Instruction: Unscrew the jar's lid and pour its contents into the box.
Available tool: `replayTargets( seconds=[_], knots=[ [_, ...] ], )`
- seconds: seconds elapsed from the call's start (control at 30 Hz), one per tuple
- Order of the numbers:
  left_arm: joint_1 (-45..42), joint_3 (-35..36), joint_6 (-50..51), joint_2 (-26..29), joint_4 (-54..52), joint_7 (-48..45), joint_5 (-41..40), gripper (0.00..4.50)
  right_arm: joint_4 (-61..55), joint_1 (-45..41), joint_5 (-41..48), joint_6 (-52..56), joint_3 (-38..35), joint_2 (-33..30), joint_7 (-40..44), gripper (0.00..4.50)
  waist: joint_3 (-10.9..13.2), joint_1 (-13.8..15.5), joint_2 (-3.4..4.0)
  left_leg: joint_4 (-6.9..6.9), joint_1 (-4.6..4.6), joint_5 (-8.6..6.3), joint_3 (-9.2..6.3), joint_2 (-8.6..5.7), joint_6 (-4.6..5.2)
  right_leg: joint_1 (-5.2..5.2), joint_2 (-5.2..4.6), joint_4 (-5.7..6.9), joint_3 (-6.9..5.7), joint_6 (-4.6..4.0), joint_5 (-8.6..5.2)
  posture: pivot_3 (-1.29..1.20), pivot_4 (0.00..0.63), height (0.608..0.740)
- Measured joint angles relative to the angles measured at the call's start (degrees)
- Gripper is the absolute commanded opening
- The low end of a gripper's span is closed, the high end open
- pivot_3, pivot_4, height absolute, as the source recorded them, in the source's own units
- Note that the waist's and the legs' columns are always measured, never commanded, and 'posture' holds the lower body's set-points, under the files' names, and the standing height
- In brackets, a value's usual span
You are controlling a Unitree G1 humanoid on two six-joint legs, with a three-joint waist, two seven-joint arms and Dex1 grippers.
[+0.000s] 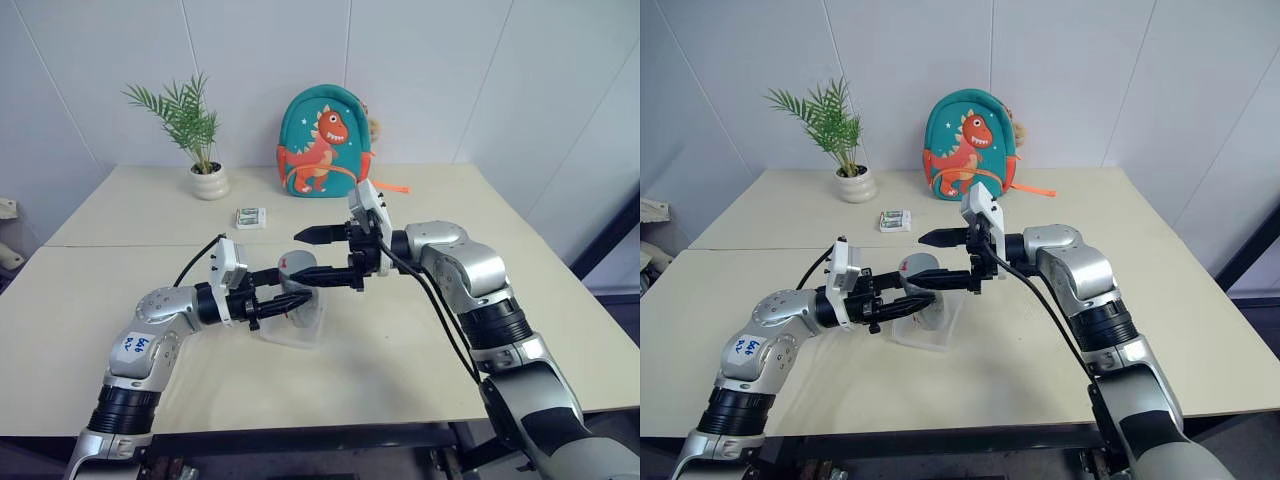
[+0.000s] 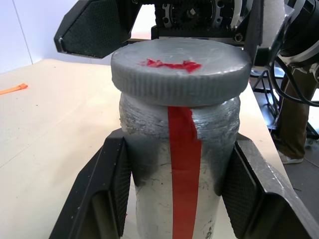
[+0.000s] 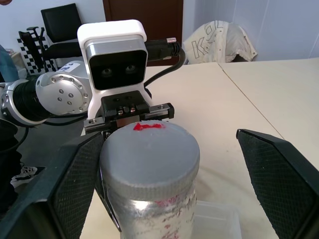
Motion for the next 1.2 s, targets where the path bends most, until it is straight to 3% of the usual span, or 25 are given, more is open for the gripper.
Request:
replayTargets(
  seconds=[0.63, 1.2],
  knots=[
    [0.0, 0.0, 0.0, 0.0, -0.1, -1.0, 0.0, 2.22, 1.6, 0.0, 3.0, 3.1, -3.0, -0.9, 1.5, 4.47, 0.0, -0.1, 0.0, 0.0, 0.01, 0.0, 0.02, 0.0, 0.0, 0.0, 0.0, 0.0, 0.02, 0.0, 0.0, 0.0, 0.15, 0.74],
    [0.0, 0.0, 0.0, 0.0, -0.1, -1.0, 0.0, 2.22, -4.3, 0.3, 1.3, 4.8, 1.4, 0.7, 1.1, 4.47, 0.0, 0.0, 0.0, 0.0, 0.01, 0.0, 0.02, 0.0, 0.0, 0.0, 0.0, 0.0, 0.02, 0.0, 0.0, 0.0, 0.15, 0.74]
  ],
)
